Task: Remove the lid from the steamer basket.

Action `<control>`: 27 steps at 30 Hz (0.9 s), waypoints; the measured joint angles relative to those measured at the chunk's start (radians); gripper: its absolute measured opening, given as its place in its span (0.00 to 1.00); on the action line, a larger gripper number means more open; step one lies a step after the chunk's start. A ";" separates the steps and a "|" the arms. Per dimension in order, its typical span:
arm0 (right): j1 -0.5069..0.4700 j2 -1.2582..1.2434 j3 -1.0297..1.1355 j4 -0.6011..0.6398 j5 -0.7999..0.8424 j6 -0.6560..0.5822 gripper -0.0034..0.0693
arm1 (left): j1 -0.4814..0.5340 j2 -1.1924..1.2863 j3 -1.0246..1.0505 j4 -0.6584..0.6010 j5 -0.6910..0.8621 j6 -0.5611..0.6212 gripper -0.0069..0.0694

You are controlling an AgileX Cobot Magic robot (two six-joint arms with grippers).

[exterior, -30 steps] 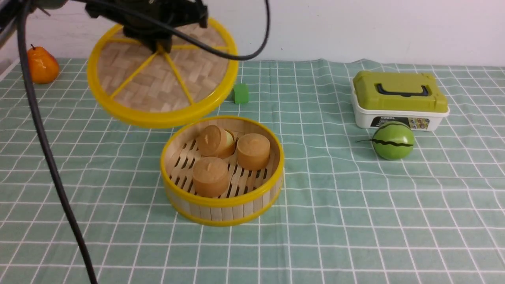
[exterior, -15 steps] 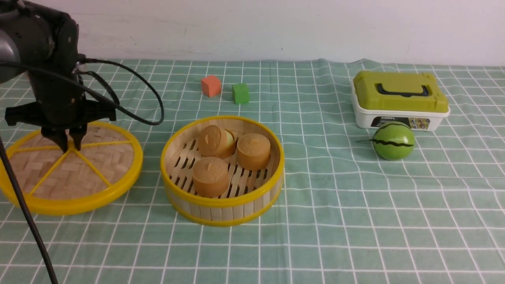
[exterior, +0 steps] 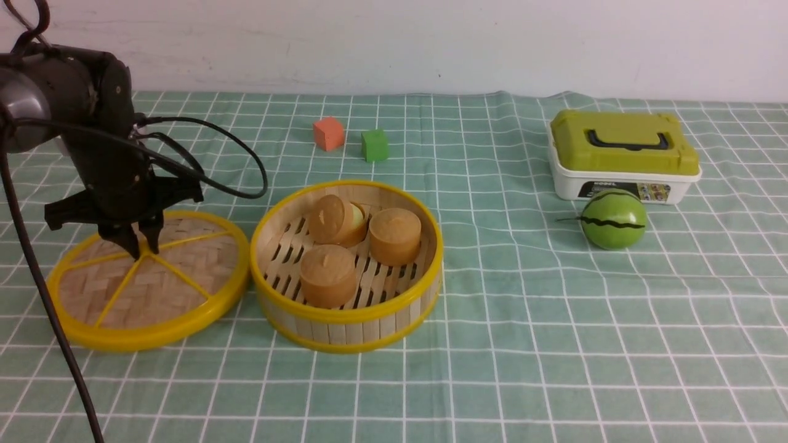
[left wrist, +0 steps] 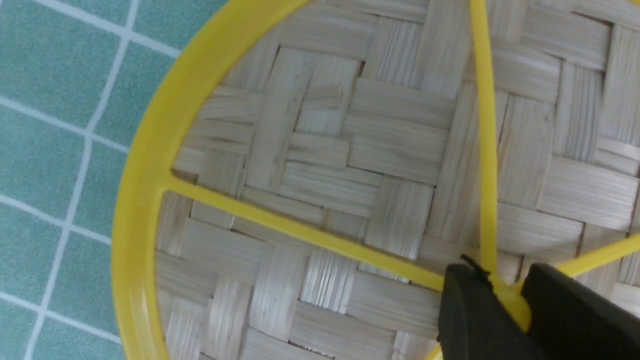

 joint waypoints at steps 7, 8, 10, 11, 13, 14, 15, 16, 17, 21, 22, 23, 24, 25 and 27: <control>0.000 0.000 0.000 0.000 0.000 0.000 0.38 | 0.000 0.000 0.000 0.002 -0.001 0.000 0.43; 0.000 0.000 0.000 0.000 0.000 0.000 0.38 | 0.000 0.000 0.000 0.002 -0.001 0.000 0.44; 0.000 0.000 0.000 0.000 0.000 0.000 0.38 | 0.000 0.000 -0.001 -0.002 0.012 0.000 0.49; 0.000 0.000 0.000 0.000 0.000 0.000 0.38 | 0.000 0.000 -0.009 -0.006 0.037 0.004 0.51; 0.000 0.000 0.000 0.000 0.000 0.000 0.38 | 0.000 0.000 -0.019 -0.010 0.067 0.022 0.52; 0.000 0.000 0.000 0.000 0.000 0.000 0.38 | 0.000 -0.007 -0.027 -0.013 0.099 0.042 0.51; 0.000 0.000 0.000 0.000 0.000 0.000 0.38 | 0.000 -0.016 -0.032 -0.015 0.122 0.067 0.49; 0.000 0.000 0.000 0.000 0.000 0.000 0.38 | 0.000 -0.030 -0.035 -0.015 0.140 0.082 0.47; 0.000 0.000 0.000 0.000 0.000 0.000 0.38 | 0.000 -0.054 -0.040 -0.019 0.164 0.100 0.42; 0.000 0.000 0.000 0.000 0.000 0.000 0.38 | 0.000 -0.137 -0.042 -0.062 0.187 0.138 0.29; 0.000 0.000 0.000 0.000 0.000 0.000 0.38 | 0.000 -0.178 -0.042 -0.085 0.192 0.157 0.25; 0.000 0.000 0.000 0.000 0.000 0.000 0.38 | 0.000 -0.220 -0.042 -0.118 0.200 0.184 0.18; 0.000 0.000 0.000 0.000 0.000 0.000 0.38 | 0.000 -0.237 -0.042 -0.132 0.204 0.193 0.15; 0.000 0.000 0.000 0.000 0.000 0.000 0.38 | 0.000 -0.266 -0.042 -0.150 0.210 0.208 0.12; 0.000 0.000 0.000 0.000 0.000 0.000 0.38 | 0.000 -0.324 -0.042 -0.181 0.219 0.240 0.07</control>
